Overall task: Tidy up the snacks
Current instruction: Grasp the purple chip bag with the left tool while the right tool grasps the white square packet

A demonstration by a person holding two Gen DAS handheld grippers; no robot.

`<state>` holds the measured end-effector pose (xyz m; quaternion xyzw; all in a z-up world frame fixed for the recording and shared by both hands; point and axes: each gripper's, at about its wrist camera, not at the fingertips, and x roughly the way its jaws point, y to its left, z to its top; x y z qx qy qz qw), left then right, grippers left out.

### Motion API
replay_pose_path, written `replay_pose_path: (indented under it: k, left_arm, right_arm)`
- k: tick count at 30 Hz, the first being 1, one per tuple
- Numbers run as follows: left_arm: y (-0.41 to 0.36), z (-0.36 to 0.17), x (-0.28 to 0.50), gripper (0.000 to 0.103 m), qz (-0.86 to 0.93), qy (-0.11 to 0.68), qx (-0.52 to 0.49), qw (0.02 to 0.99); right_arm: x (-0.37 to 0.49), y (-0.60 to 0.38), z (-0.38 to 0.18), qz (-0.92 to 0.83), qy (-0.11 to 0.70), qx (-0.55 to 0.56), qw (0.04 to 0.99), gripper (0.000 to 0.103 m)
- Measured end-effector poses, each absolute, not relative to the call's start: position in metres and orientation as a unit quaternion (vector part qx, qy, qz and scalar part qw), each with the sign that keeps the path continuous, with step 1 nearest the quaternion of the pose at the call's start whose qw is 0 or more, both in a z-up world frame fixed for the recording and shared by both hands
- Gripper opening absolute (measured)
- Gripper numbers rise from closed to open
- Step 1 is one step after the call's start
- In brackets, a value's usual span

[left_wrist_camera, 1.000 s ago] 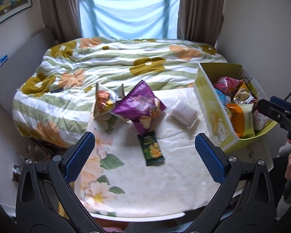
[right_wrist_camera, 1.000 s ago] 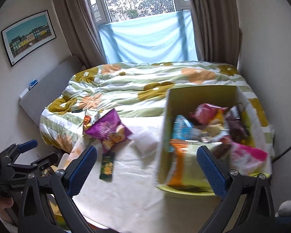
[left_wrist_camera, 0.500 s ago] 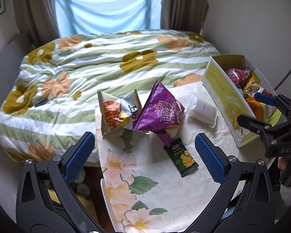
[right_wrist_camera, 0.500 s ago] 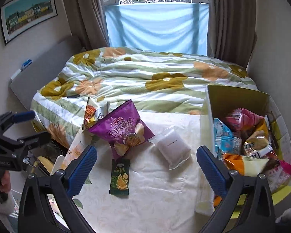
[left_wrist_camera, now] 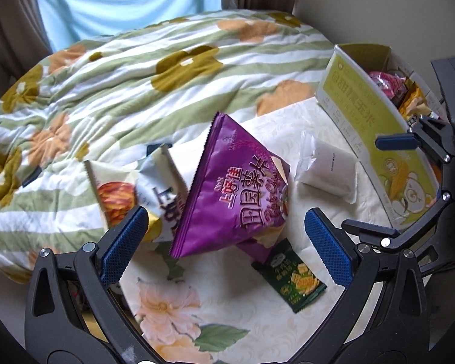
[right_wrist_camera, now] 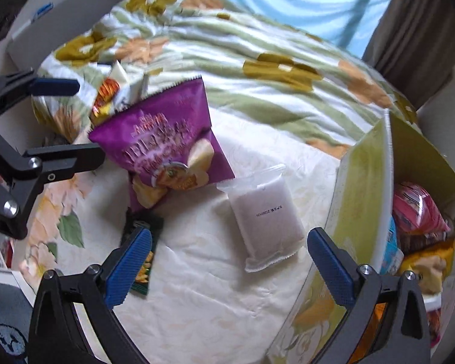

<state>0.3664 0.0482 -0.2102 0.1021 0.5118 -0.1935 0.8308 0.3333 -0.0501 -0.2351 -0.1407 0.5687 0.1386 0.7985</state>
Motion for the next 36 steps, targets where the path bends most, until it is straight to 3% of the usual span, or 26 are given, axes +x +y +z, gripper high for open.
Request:
replay_pose_path:
  k: [14, 24, 26, 36]
  left_arm:
    - [0.015, -0.251, 0.397, 0.102, -0.176, 0.538, 0.131, 0.814]
    - [0.007, -0.270, 0.407, 0.102, -0.177, 0.562, 0.120, 0.799]
    - [0.005, -0.270, 0.407, 0.102, -0.180, 0.563, 0.121, 0.798]
    - [-0.009, -0.271, 0.389, 0.100, -0.193, 0.550, 0.184, 0.791]
  right_arm:
    - [0.389, -0.044, -0.291, 0.173, 0.638, -0.248, 0.708, 0.099]
    - [0.408, -0.056, -0.321, 0.164, 0.706, -0.210, 0.656, 0.096]
    - [0.410, -0.056, -0.325, 0.164, 0.712, -0.209, 0.650, 0.083]
    - [0.412, -0.058, -0.320, 0.160, 0.710, -0.204, 0.654, 0.065]
